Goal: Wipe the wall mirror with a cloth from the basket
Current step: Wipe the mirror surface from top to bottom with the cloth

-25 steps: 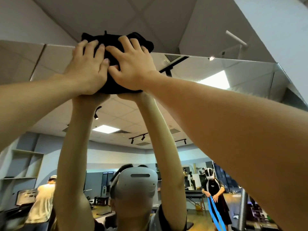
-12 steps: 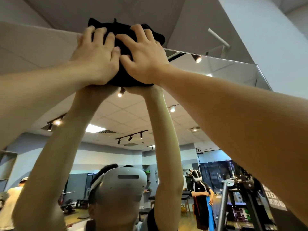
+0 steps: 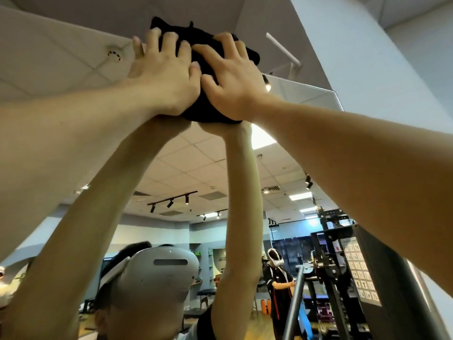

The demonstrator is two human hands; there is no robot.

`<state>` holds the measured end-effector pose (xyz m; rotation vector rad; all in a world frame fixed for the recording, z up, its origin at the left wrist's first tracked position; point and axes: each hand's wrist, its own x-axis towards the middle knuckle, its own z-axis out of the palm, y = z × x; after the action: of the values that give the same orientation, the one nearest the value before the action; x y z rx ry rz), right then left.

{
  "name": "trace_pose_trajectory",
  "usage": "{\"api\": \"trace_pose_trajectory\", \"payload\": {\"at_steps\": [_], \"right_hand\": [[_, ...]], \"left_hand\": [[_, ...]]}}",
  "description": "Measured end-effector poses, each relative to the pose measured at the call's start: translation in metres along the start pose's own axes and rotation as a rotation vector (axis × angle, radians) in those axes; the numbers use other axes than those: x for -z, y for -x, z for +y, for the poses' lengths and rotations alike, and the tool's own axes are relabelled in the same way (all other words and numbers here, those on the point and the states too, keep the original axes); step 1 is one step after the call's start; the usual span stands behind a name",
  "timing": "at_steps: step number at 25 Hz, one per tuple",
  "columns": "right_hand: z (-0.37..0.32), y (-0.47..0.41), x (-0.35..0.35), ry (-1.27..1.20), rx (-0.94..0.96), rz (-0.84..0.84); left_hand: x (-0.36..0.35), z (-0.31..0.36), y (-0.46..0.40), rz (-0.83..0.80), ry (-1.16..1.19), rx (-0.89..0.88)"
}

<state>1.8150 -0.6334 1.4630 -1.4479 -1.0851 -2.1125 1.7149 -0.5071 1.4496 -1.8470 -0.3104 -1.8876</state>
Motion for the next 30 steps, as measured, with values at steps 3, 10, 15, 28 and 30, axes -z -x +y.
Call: {"api": "trace_pose_trajectory", "payload": {"at_steps": [3,10,15,28,30], "right_hand": [[0.043,0.019,0.01,0.008,-0.006,-0.003],[0.145,0.065,0.034,-0.007,-0.022,-0.031],[0.211,0.095,0.046,-0.026,-0.024,-0.005],[0.233,0.12,0.052,-0.065,-0.023,0.0],[0.23,0.131,0.054,-0.067,-0.015,0.0]], "left_hand": [[-0.007,0.047,-0.006,-0.013,0.001,-0.015],[-0.026,0.159,-0.017,-0.036,0.013,-0.027],[-0.041,0.229,-0.025,-0.028,0.04,-0.049],[-0.044,0.253,-0.013,0.008,0.026,-0.105],[-0.044,0.255,-0.002,-0.003,0.02,-0.115]]}}
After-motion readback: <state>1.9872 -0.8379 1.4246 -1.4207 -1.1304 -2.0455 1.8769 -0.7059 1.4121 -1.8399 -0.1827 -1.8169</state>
